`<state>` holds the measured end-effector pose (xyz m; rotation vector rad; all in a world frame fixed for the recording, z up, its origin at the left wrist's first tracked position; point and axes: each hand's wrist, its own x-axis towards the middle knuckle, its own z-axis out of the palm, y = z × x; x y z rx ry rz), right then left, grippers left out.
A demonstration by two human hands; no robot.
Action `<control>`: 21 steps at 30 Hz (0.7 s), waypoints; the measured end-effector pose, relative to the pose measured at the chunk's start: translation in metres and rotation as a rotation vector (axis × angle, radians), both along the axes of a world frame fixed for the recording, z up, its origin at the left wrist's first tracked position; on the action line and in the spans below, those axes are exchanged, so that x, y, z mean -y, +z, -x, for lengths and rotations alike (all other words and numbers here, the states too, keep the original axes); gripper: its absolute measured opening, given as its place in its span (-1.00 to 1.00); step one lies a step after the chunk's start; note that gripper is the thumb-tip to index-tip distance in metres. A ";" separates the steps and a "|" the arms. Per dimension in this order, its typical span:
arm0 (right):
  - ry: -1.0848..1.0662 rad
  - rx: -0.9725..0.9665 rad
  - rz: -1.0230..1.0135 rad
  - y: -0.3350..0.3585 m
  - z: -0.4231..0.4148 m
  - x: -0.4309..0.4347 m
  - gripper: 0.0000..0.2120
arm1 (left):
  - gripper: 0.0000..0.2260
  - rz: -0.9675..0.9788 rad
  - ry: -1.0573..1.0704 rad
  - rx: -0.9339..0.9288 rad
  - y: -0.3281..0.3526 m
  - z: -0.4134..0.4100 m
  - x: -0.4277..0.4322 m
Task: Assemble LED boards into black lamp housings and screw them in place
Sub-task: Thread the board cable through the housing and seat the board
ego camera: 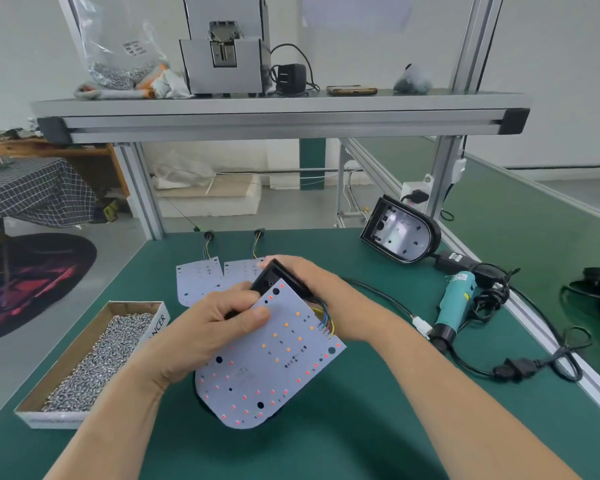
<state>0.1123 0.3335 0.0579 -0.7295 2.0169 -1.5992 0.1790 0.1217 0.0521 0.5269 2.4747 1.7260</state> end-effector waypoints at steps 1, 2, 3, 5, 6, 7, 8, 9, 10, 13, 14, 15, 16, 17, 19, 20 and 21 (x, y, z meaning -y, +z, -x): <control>0.051 -0.066 -0.088 0.007 -0.002 0.000 -0.63 | -0.31 -0.042 0.003 0.039 -0.002 0.000 0.003; 0.107 -0.090 -0.095 0.004 0.003 -0.008 -0.56 | -0.31 -0.098 0.007 0.084 -0.004 0.000 0.005; 0.169 -0.027 -0.023 0.000 0.005 -0.021 -0.54 | -0.37 -0.160 0.014 0.126 -0.006 0.000 0.007; 0.154 0.159 0.173 -0.005 -0.001 -0.028 -0.63 | -0.56 -0.298 0.042 0.192 -0.009 0.000 0.005; 0.086 0.237 0.239 -0.007 -0.001 -0.024 -0.68 | -0.64 -0.360 0.067 0.203 -0.011 -0.001 0.003; 0.051 0.284 0.276 -0.008 -0.002 -0.022 -0.66 | -0.70 -0.407 0.094 0.201 -0.013 -0.001 0.001; 0.028 0.293 0.288 -0.005 -0.005 -0.016 -0.58 | -0.71 -0.447 0.119 0.198 -0.014 -0.001 -0.001; 0.005 0.269 0.285 -0.007 -0.003 -0.011 -0.49 | -0.67 -0.483 0.136 0.197 -0.016 -0.001 -0.003; -0.034 0.248 0.283 -0.010 -0.004 -0.007 -0.42 | -0.60 -0.510 0.149 0.202 -0.016 0.000 -0.005; -0.169 0.152 0.262 -0.014 -0.006 0.003 -0.20 | -0.46 -0.545 0.173 0.229 -0.018 0.001 -0.008; -0.204 0.127 0.245 -0.012 -0.008 0.006 -0.17 | -0.44 -0.554 0.173 0.241 -0.018 0.001 -0.008; -0.241 0.107 0.235 -0.014 -0.008 0.007 -0.15 | -0.44 -0.562 0.173 0.251 -0.020 0.001 -0.008; -0.266 0.107 0.238 -0.013 -0.010 0.008 -0.14 | -0.47 -0.569 0.172 0.258 -0.021 0.000 -0.008; -0.281 0.114 0.244 -0.013 -0.010 0.009 -0.12 | -0.54 -0.579 0.171 0.258 -0.023 -0.001 -0.008; -0.293 0.143 0.247 -0.013 -0.011 0.008 -0.15 | -0.68 -0.595 0.169 0.251 -0.025 -0.002 -0.008; -0.294 0.157 0.243 -0.014 -0.011 0.008 -0.20 | -0.71 -0.596 0.172 0.251 -0.025 -0.002 -0.009; -0.299 0.166 0.240 -0.015 -0.010 0.008 -0.25 | -0.71 -0.594 0.180 0.250 -0.025 -0.002 -0.009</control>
